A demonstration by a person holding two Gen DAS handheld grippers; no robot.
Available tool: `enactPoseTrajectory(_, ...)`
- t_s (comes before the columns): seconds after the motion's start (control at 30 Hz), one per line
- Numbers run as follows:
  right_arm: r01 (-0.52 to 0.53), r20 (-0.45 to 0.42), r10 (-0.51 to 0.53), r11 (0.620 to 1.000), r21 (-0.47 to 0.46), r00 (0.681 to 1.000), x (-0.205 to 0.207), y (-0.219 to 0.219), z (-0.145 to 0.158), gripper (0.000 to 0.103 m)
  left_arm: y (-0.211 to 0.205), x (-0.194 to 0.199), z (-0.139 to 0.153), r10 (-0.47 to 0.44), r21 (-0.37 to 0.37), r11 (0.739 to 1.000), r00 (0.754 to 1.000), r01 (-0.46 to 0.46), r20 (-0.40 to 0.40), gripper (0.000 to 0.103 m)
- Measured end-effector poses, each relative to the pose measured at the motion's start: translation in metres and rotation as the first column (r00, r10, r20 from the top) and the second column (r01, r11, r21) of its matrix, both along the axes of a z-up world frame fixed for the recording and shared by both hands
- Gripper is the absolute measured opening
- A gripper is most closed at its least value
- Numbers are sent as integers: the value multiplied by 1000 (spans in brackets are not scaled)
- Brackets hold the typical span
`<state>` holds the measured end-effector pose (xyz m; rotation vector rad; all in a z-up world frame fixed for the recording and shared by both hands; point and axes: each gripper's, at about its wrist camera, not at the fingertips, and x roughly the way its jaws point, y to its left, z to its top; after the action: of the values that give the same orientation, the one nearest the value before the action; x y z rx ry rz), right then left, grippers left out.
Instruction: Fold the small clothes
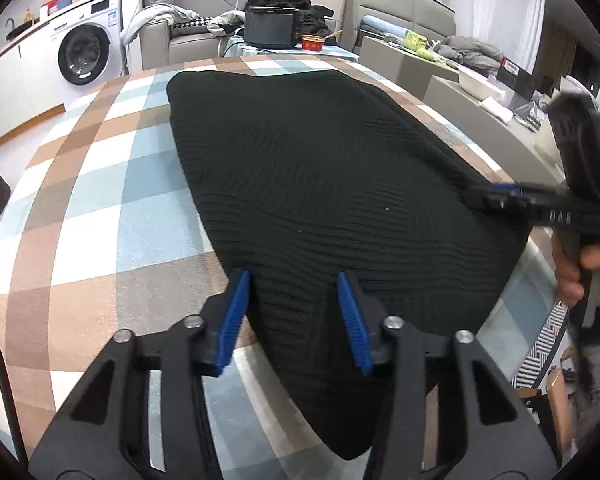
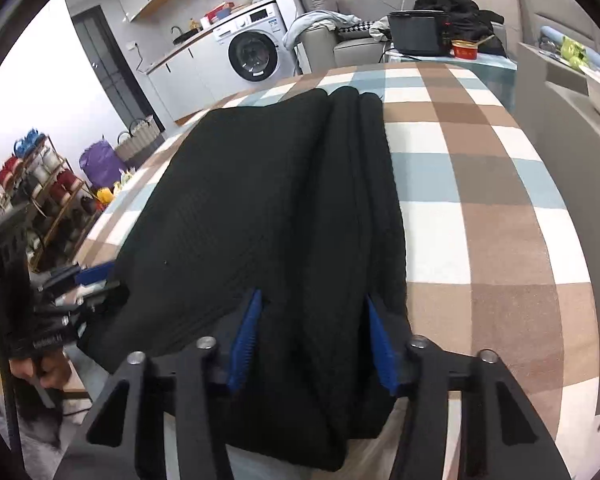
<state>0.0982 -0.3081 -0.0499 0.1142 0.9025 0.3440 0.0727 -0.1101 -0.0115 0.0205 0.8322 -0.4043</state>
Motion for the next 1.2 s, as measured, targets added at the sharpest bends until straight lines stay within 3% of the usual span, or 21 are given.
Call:
enactPoseTrajectory(0.27, 15, 7, -15, 1000, 27, 1000, 0, 37, -3, 37, 37, 21, -2, 83, -12, 996, 996, -84, -8, 35)
enactPoseTrajectory(0.6, 55, -2, -55, 998, 4, 998, 63, 84, -2, 37, 81, 79, -1, 175, 15, 985, 985, -174, -2, 35)
enactPoseTrajectory(0.77, 53, 48, -51, 998, -34, 998, 62, 86, 5, 46, 89, 82, 1, 203, 8, 979, 979, -203, -4, 35)
enactPoseTrajectory(0.83, 57, 89, -52, 997, -48, 995, 54, 82, 12, 59, 91, 76, 4, 213, 20, 977, 977, -213, 17, 36)
enactPoseTrajectory(0.87, 61, 120, -55, 997, -49, 991, 48, 80, 18, 64, 90, 72, 6, 220, 23, 975, 975, -221, 27, 38)
enactPoseTrajectory(0.93, 53, 168, -45, 998, -43, 985, 37, 79, 27, 90, 93, 62, 10, 239, 17, 971, 969, -240, 58, 56)
enactPoseTrajectory(1.03, 31, 239, -19, 998, -49, 971, 21, 80, 38, 102, 95, 45, 18, 247, -3, 969, 961, -249, 123, 79)
enactPoseTrajectory(1.17, -4, 322, 26, 998, -70, 946, 3, 90, 47, 103, 97, 27, 26, 242, -37, 970, 952, -239, 190, 88)
enactPoseTrajectory(1.2, -11, 340, 35, 997, -70, 940, -1, 92, 48, 103, 97, 24, 27, 241, -42, 970, 950, -238, 197, 95)
